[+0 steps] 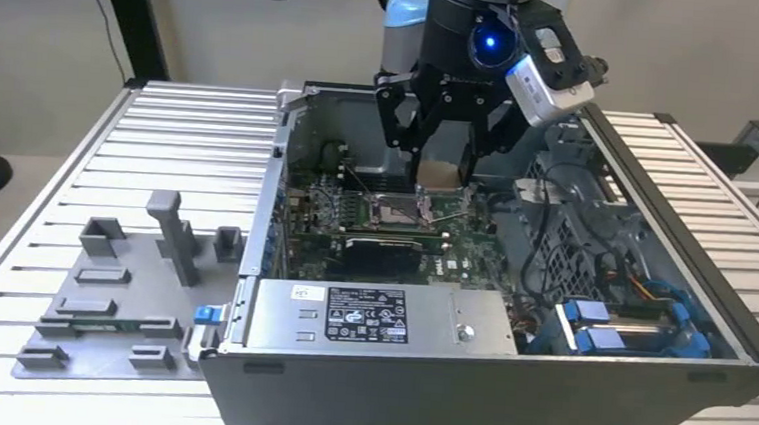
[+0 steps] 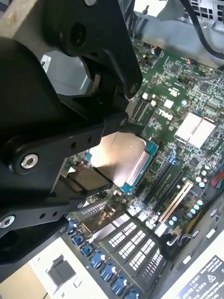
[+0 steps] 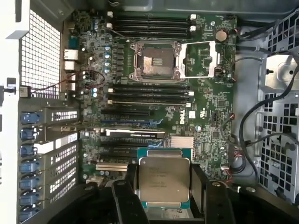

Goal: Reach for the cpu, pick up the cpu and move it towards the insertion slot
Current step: 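Pick up the cpu and move it towards the insertion slot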

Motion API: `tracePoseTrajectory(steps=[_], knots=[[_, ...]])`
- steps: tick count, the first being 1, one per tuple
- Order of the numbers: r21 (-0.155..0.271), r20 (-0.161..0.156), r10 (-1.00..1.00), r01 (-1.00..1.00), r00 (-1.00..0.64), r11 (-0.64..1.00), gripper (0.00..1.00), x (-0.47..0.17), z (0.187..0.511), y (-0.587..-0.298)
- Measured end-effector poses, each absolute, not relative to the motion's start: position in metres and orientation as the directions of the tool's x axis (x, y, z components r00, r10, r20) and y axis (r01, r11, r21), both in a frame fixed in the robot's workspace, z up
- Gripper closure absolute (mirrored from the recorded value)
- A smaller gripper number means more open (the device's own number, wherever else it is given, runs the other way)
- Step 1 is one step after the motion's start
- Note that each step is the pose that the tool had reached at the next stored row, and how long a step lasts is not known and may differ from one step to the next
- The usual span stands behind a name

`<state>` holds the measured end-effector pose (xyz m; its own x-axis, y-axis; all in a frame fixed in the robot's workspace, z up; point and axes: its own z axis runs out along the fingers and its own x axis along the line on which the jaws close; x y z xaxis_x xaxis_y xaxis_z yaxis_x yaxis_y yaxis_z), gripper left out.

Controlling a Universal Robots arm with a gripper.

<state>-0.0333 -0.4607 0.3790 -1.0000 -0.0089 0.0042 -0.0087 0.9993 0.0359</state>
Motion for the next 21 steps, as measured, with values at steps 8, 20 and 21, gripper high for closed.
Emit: tracePoseTrajectory(steps=[8,20,21], knots=[[0.036,0.004,0.016,0.016,-1.000,0.999,1.00,-0.033,0.379,-0.455],[0.036,0.004,0.063,0.063,-0.998,0.997,1.00,-0.032,0.379,-0.445],[0.036,0.004,0.067,0.067,-0.998,0.997,1.00,-0.032,0.379,-0.445]])
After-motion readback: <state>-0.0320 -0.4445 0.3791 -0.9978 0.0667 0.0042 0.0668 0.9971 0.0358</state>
